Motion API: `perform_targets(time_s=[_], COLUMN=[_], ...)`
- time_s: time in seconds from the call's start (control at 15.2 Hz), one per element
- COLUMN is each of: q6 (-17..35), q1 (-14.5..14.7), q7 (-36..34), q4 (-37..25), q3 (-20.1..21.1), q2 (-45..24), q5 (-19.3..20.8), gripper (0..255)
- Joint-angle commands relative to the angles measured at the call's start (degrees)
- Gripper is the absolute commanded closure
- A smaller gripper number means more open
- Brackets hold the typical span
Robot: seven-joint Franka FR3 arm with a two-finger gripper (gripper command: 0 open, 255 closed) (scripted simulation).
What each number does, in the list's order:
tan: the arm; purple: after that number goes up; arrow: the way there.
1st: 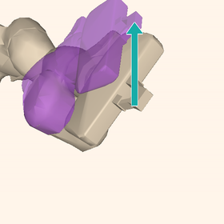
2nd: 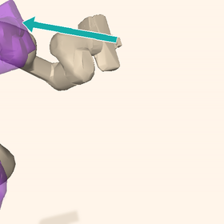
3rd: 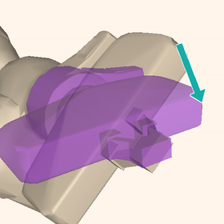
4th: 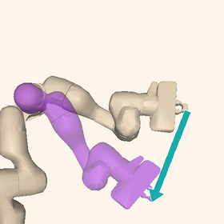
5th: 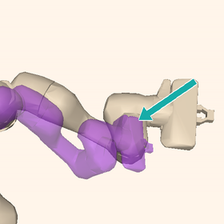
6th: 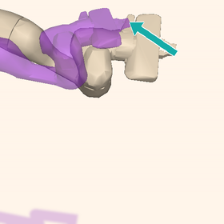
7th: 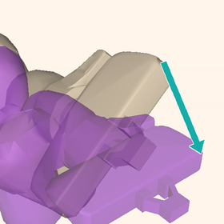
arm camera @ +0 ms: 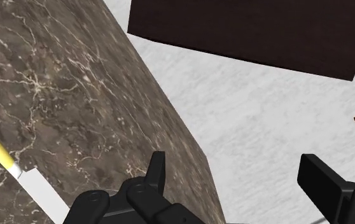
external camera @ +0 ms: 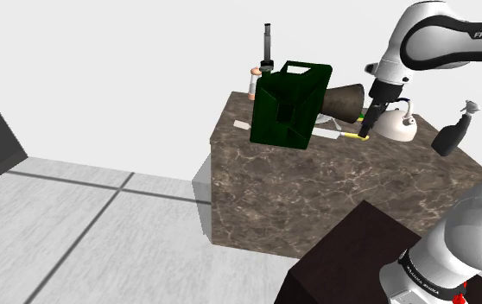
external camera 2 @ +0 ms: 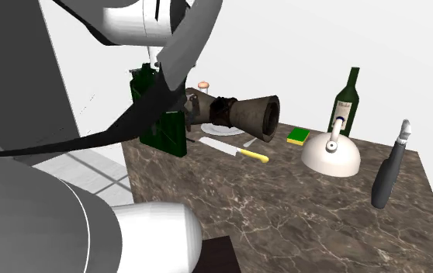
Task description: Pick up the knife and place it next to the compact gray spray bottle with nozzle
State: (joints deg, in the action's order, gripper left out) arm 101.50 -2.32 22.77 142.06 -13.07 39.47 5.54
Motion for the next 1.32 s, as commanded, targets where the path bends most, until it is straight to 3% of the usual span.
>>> perform_targets(time_s=[0.0,0.33,0.66,0.92,1.25], q6=[2.7,10.4,17.6,22.3,25.6], q1=[0.2,1.0,3.0,5.1,5.7], q7=[4.3,15.5,27.5,38.5,54.0], q4=[-0.2,-1.9,-6.0,-11.0,-19.3], q3=[-2.4,-9.1,-15.8,-20.7,-24.1], q2=[-2.1,-9.8,-19.6,-29.0,-42.3], q5=[1.3,3.2,1.8,-2.8,-13.3], gripper=[0,0,0,0,0])
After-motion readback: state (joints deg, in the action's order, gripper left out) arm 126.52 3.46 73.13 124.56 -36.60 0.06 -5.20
